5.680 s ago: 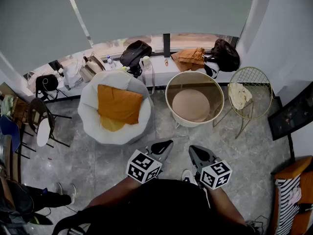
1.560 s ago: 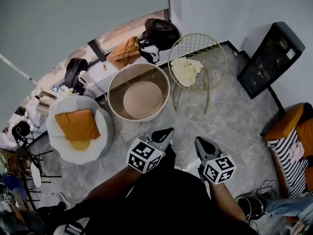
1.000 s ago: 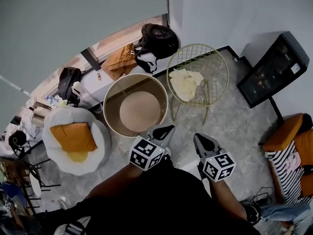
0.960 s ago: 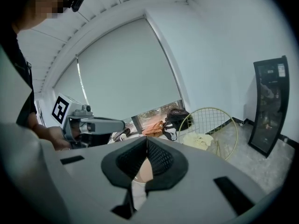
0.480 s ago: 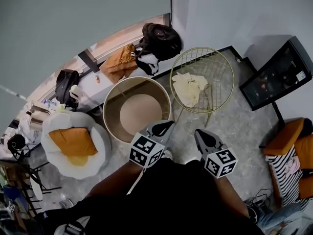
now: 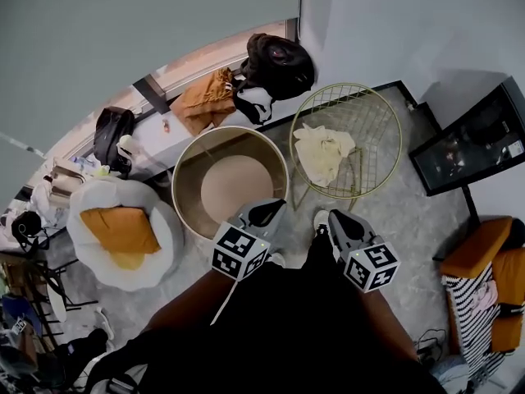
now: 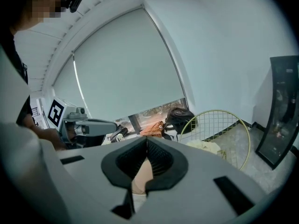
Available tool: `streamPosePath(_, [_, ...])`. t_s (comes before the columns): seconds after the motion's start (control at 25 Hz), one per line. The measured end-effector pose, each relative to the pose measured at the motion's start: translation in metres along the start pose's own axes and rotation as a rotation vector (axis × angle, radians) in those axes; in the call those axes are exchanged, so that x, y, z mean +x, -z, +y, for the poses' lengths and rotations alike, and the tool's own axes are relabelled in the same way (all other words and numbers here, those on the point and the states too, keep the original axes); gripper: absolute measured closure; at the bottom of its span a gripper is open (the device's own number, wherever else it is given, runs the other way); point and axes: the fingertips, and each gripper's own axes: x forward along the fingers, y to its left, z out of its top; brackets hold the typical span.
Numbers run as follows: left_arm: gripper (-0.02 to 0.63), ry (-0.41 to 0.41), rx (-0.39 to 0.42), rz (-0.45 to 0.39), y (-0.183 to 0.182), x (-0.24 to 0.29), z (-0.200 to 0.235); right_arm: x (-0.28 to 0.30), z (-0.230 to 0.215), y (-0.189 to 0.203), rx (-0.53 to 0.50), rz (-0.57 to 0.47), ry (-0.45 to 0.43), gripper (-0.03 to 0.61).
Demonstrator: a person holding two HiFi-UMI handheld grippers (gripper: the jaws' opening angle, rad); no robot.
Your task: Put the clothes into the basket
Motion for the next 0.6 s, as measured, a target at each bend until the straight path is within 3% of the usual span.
streamPosePath(0.36, [0.614, -0.104, -0.053, 0.037, -0.019, 0.068, 0.045, 0.066, -0.059, -0.036, -0.043, 0.067, -0.118, 0.563])
streamPosePath(0.6, [0.614, -0.134, -0.067, 0.048, -0.054, 0.128, 0.059, 0.093, -0.114, -0.06, -0.044, 0.112, -0.163, 0.563])
